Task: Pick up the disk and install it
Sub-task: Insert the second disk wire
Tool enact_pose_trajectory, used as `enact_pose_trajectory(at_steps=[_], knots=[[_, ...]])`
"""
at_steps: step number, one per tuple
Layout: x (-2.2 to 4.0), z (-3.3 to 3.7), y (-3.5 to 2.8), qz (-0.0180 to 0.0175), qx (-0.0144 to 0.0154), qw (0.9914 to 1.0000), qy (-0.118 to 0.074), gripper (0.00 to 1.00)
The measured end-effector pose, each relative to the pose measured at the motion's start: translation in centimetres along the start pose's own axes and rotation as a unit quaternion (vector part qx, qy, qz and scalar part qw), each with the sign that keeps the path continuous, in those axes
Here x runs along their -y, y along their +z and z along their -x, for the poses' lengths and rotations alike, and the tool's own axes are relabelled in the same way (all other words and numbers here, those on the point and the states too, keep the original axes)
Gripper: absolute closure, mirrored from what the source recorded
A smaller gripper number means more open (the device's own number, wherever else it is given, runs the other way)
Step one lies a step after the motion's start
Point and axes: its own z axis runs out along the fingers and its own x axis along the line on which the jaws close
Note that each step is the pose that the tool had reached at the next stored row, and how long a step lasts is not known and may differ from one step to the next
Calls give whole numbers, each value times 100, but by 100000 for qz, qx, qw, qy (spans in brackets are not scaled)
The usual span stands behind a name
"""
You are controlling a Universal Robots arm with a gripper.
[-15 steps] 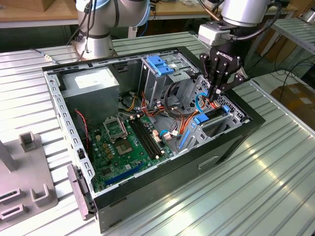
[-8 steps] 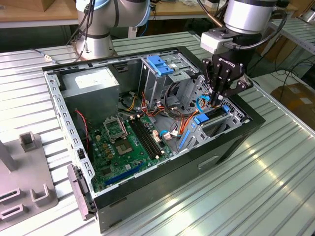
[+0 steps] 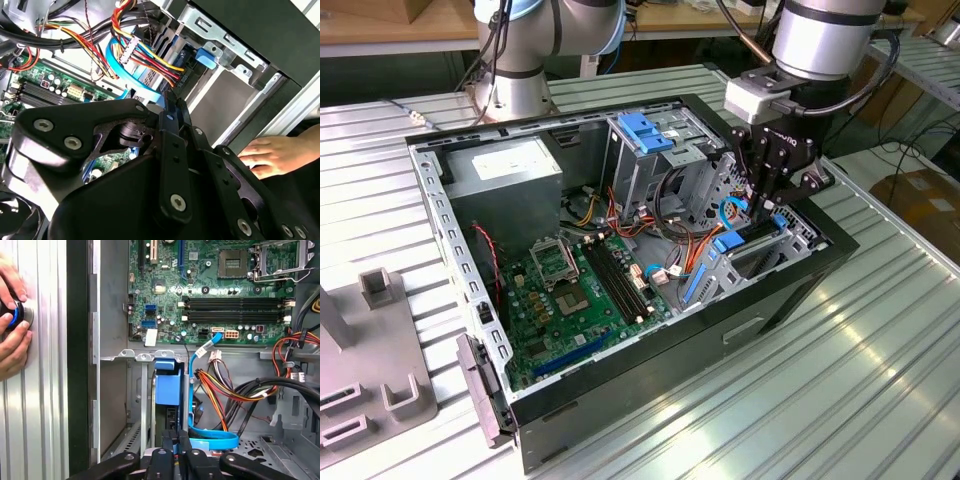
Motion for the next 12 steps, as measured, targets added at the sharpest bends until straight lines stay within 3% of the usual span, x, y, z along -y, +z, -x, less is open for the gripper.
enact_pose_trajectory(at_steps=[6,10,12], knots=[[-23,-50,30,-170,1024,99995,100,84],[-31,-76,49,-298,2336,99972,205,84],[-32,-88,54,-326,3400,99941,290,84]])
